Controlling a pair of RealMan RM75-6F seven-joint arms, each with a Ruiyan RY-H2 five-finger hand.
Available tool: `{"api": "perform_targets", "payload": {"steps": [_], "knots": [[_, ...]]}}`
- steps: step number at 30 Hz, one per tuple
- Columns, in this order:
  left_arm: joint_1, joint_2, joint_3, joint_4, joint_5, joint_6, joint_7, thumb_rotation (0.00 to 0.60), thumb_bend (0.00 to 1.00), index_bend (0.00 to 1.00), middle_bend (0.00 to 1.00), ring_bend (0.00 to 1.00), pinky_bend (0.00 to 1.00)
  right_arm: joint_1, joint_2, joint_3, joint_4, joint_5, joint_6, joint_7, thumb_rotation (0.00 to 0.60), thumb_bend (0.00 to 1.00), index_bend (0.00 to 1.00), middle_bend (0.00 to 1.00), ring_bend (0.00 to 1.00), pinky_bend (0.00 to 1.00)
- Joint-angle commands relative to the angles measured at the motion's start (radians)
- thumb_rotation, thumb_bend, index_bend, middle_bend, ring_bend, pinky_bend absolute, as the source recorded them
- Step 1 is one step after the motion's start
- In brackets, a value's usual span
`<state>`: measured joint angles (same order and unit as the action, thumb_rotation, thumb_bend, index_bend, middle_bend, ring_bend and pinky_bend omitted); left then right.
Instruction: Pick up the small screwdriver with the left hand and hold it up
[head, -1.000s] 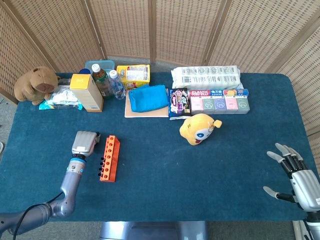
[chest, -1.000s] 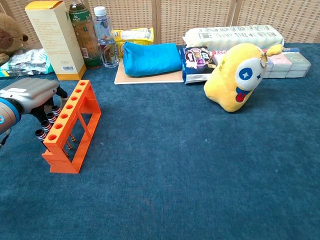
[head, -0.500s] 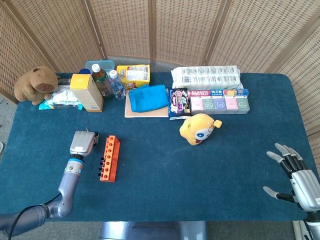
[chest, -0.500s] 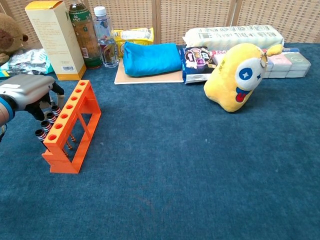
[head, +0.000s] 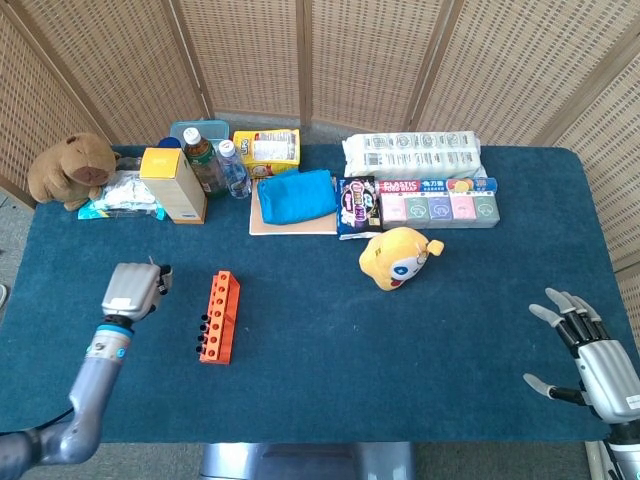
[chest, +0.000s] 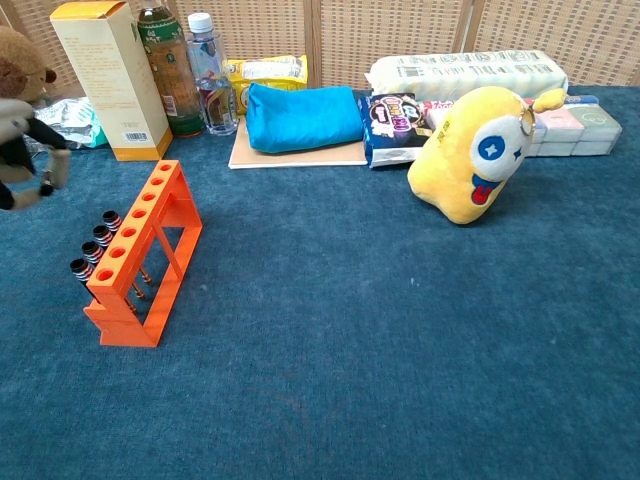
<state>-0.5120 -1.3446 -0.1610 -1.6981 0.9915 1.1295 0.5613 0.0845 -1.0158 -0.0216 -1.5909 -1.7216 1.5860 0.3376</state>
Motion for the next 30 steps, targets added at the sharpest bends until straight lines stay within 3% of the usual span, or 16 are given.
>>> {"api": "perform_targets", "payload": {"steps": [1,5,10,19,30], "knots": [[0.046,0.135,0.009,-0.129,0.05,-0.025,-0.154,0.6,0.41,0.58,1.0,1.0,1.0,0.002,-0.005,-0.002,-0.003,-0.001,-0.008,-0.014,0.6,0.06,0.16,0.05,0.0,0.0],[0.06,0.256,-0.001,-0.216,0.075,-0.126,-0.366,0.6,0.41,0.58,1.0,1.0,1.0,0.004,-0.013,-0.004,-0.008,0.0,-0.017,-0.038,0.6,0.06,0.16,0.05,0.0,0.0],[0.058,0.368,-0.026,-0.241,0.122,-0.292,-0.674,0.6,0.41,0.58,1.0,1.0,1.0,0.006,-0.02,-0.003,-0.012,0.004,-0.025,-0.057,0.6,0.06,0.17,0.05,0.0,0.0],[0.051,0.413,-0.07,-0.146,0.278,-0.473,-1.182,0.6,0.41,0.58,1.0,1.0,1.0,0.007,-0.023,-0.003,-0.015,0.007,-0.029,-0.069,0.6,0.06,0.16,0.05,0.0,0.0],[-0.023,0.455,-0.093,-0.127,0.389,-0.599,-1.481,0.6,0.41,0.58,1.0,1.0,1.0,0.008,-0.022,-0.004,-0.018,0.005,-0.029,-0.071,0.6,0.06,0.16,0.05,0.0,0.0]]}}
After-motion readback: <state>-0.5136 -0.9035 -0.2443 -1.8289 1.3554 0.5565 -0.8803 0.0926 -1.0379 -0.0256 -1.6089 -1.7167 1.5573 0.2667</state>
